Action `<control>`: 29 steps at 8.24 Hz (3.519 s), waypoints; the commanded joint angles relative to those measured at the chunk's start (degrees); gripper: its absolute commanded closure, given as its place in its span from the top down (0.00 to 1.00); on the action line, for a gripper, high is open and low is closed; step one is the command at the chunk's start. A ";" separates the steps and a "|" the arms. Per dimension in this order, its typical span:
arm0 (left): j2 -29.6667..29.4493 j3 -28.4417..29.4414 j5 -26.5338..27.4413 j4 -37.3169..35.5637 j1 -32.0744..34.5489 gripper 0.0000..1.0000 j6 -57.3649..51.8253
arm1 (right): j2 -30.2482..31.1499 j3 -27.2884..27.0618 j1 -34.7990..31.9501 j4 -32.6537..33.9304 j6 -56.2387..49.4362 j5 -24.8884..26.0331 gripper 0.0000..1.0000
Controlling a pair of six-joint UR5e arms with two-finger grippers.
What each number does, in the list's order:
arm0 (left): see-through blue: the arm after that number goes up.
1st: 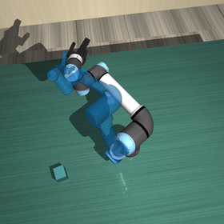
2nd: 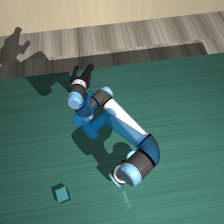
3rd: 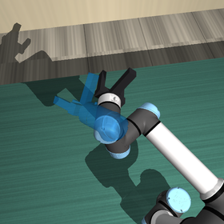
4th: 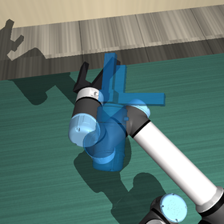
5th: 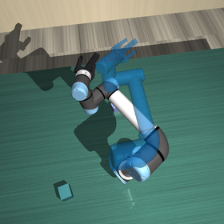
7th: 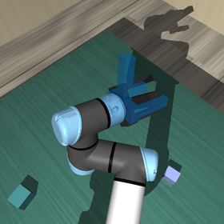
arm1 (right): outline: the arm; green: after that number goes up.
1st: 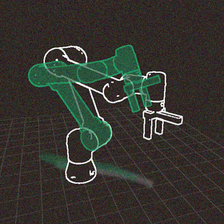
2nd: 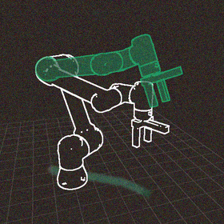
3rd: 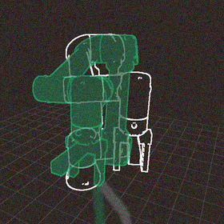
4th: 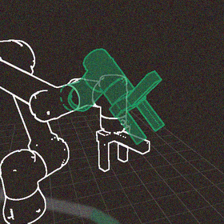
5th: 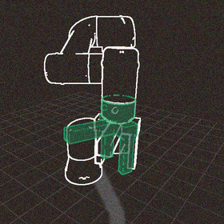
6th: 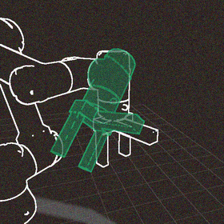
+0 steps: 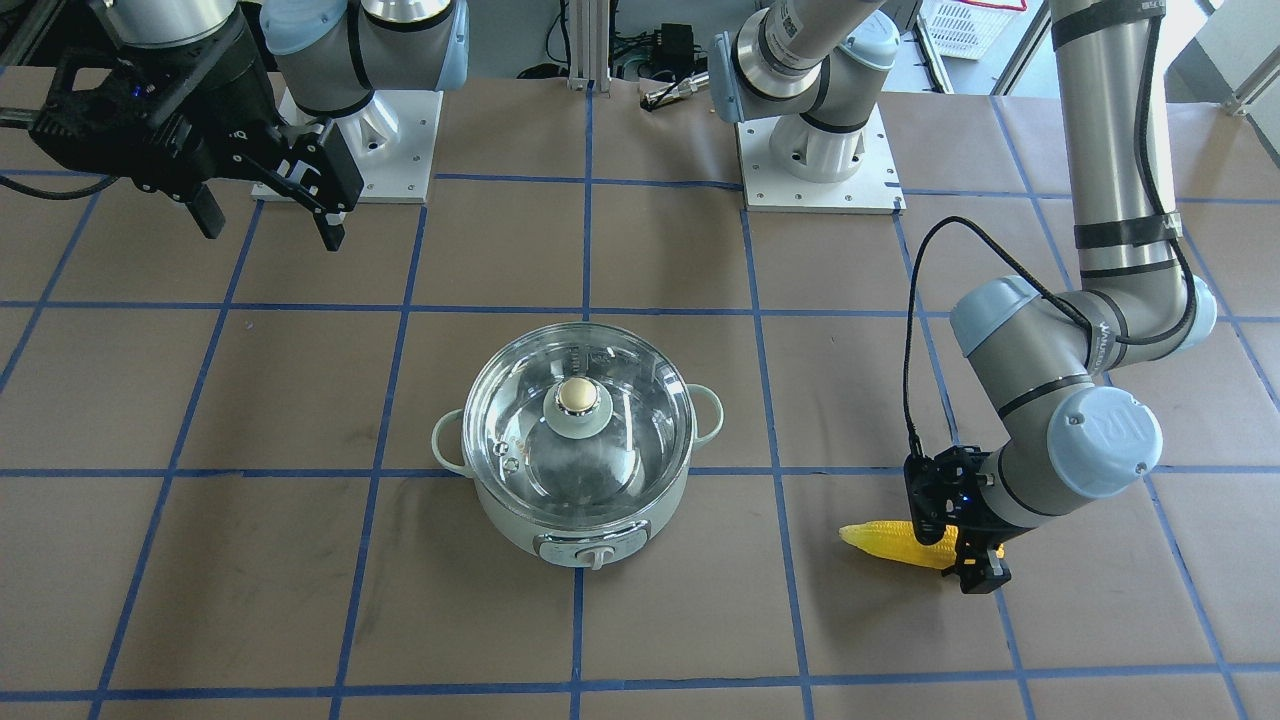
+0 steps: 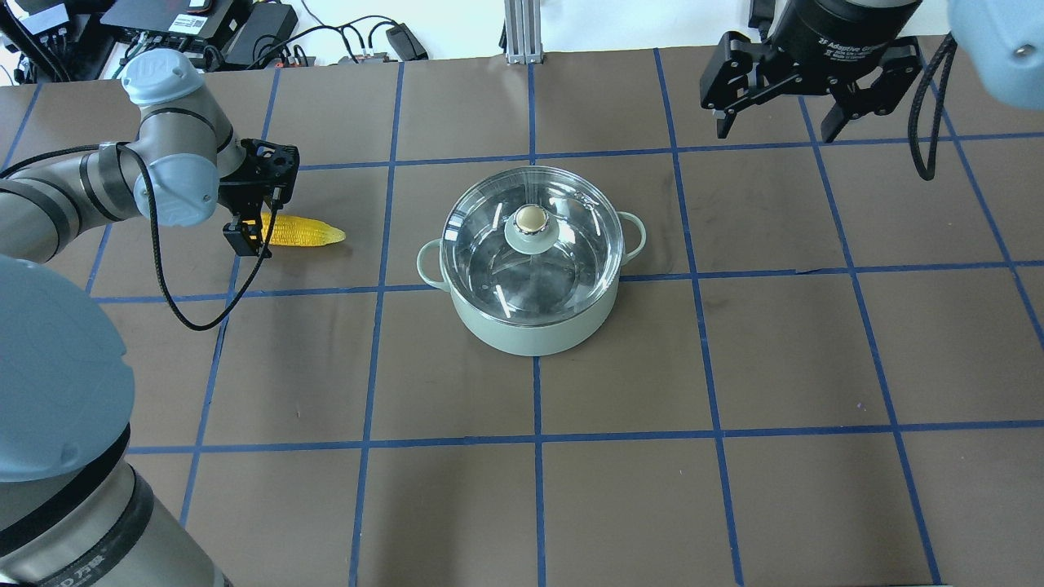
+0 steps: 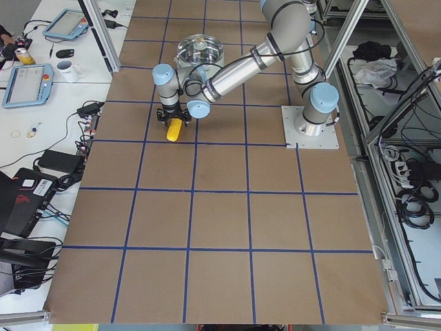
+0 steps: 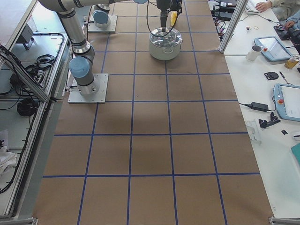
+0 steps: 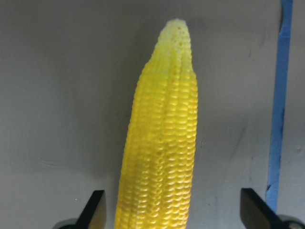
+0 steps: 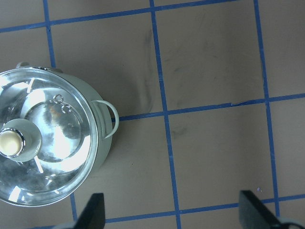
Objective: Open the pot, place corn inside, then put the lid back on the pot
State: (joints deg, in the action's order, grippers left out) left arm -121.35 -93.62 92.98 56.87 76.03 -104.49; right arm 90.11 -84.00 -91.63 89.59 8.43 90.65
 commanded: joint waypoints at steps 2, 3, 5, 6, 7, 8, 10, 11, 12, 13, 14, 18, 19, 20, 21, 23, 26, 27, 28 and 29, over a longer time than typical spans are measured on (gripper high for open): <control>-1.61 0.02 -0.08 -2.29 -0.01 1.00 -0.36 | 0.15 -0.20 0.04 0.41 0.01 -2.23 1.00; -1.53 0.02 0.18 -2.55 -0.01 0.55 -1.05 | 0.24 -0.20 0.05 0.33 0.18 -1.97 1.00; -1.70 0.02 0.44 -4.39 -0.01 0.00 -2.90 | 0.24 -0.20 -0.04 0.41 0.10 -2.31 1.00; -1.09 0.11 0.70 -4.31 -0.01 0.00 -2.91 | 0.16 -0.20 -0.04 0.50 -0.16 -1.79 1.00; 0.22 0.54 4.88 -4.14 0.08 0.00 -3.34 | 0.16 -0.20 -0.04 0.76 -0.17 -1.53 1.00; 2.32 0.55 9.19 -3.96 0.08 0.00 -3.35 | 0.16 -0.20 -0.04 1.03 -0.17 -1.70 1.00; 6.72 0.55 8.62 -3.35 0.52 0.00 -2.47 | -0.02 -0.20 0.22 1.20 -2.70 -1.44 1.00; 8.65 0.55 8.01 -3.34 1.22 0.00 -2.12 | -0.11 -0.20 0.40 1.20 -2.80 -1.44 1.00; 10.67 0.55 6.52 -3.43 1.57 0.00 -2.12 | -0.11 -0.20 0.57 1.12 -2.89 -1.35 1.00; 13.04 0.55 3.99 -3.43 1.92 0.00 -2.03 | -0.11 -0.20 0.57 1.20 -3.06 -1.26 1.00; 14.72 0.37 2.83 -3.34 2.01 0.00 -1.33 | -0.11 -0.20 0.57 1.03 -3.07 -1.26 1.00; 16.32 0.55 2.47 -2.11 7.80 0.00 9.99 | -0.37 -0.03 0.31 2.25 -4.46 -1.00 1.00; 16.49 0.37 2.29 -2.02 8.86 0.00 13.67 | -0.89 0.85 -0.21 2.17 -4.30 0.13 1.00; 16.49 0.37 2.29 -1.50 9.39 0.00 16.40 | -2.20 1.29 -1.61 2.34 -3.43 -0.55 1.00; 16.58 0.55 2.38 -0.02 9.31 0.00 16.86 | -3.96 2.43 -4.67 3.65 -1.16 -0.47 1.00; 16.67 0.63 2.47 0.44 9.31 0.00 16.87 | -8.96 3.75 -11.87 8.55 9.37 -0.56 1.00; 16.32 0.63 2.20 0.35 9.31 0.00 16.87 | -17.92 3.67 -19.09 17.09 21.51 -1.52 1.00; 16.32 0.63 2.20 0.35 9.31 0.00 16.78 | -19.25 3.32 -20.07 18.07 21.46 -2.13 1.00; 16.32 0.63 2.29 0.35 9.31 0.00 16.69 | -20.22 2.88 -20.08 18.17 20.67 -2.66 1.00; 16.23 0.63 2.20 0.35 9.22 0.00 16.60 | -20.58 2.35 -20.08 18.17 19.62 -2.67 1.00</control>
State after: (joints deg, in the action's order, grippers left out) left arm -105.02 -92.99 95.23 57.22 85.34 -87.74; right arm 71.08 -80.83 -111.11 107.12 28.95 88.45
